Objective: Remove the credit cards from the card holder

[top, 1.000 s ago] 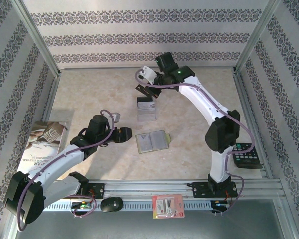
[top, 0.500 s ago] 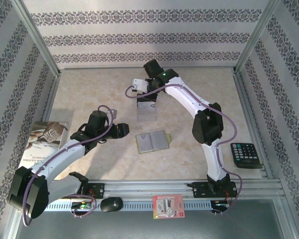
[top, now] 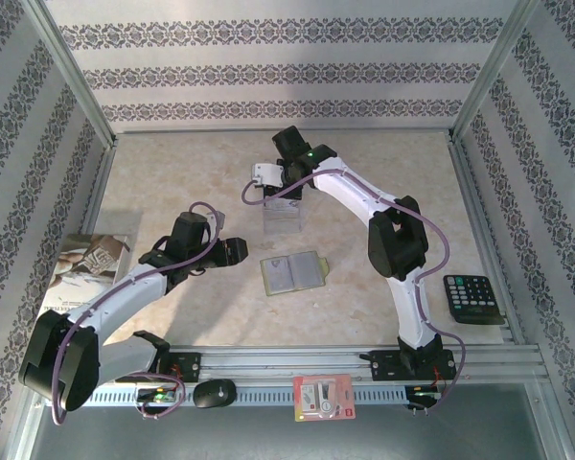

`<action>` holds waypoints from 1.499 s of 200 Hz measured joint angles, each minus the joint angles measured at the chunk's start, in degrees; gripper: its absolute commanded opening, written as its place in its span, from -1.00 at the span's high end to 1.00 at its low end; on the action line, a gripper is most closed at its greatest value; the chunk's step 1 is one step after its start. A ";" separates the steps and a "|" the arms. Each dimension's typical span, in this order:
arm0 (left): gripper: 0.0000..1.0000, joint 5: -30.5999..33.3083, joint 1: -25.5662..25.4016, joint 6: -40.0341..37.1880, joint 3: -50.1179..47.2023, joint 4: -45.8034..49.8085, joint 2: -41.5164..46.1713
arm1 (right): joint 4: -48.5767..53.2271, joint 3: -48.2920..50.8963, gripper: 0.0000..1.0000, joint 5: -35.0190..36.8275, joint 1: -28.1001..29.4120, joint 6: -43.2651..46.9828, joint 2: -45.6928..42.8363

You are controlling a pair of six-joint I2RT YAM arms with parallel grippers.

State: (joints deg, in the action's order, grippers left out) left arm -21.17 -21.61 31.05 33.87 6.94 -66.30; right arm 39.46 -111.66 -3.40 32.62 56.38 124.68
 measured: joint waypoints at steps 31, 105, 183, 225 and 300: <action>-0.31 -0.57 0.00 0.00 -0.04 -0.11 -0.74 | -0.33 0.09 1.00 -0.48 0.00 0.02 -0.22; -0.31 -1.05 0.42 0.02 -0.26 -0.33 -0.81 | -0.57 1.57 1.00 -1.20 0.17 0.00 -0.26; -0.31 -1.53 0.72 0.02 -0.26 -1.20 -1.22 | -4.04 3.19 0.46 -1.25 0.17 -0.63 -0.28; -0.31 -1.55 0.72 0.02 -0.26 -1.38 -1.22 | -8.52 3.43 0.40 -0.07 0.17 -1.66 -0.31; -0.55 0.59 0.72 1.25 -2.56 -2.99 3.13 | -21.24 9.40 0.29 -3.08 0.17 -24.92 -8.92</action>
State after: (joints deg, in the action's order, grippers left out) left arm -20.58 -20.88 32.29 31.31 3.95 -63.18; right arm 18.22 -102.26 -6.48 32.80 31.46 115.77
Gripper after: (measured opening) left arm 0.751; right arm 0.344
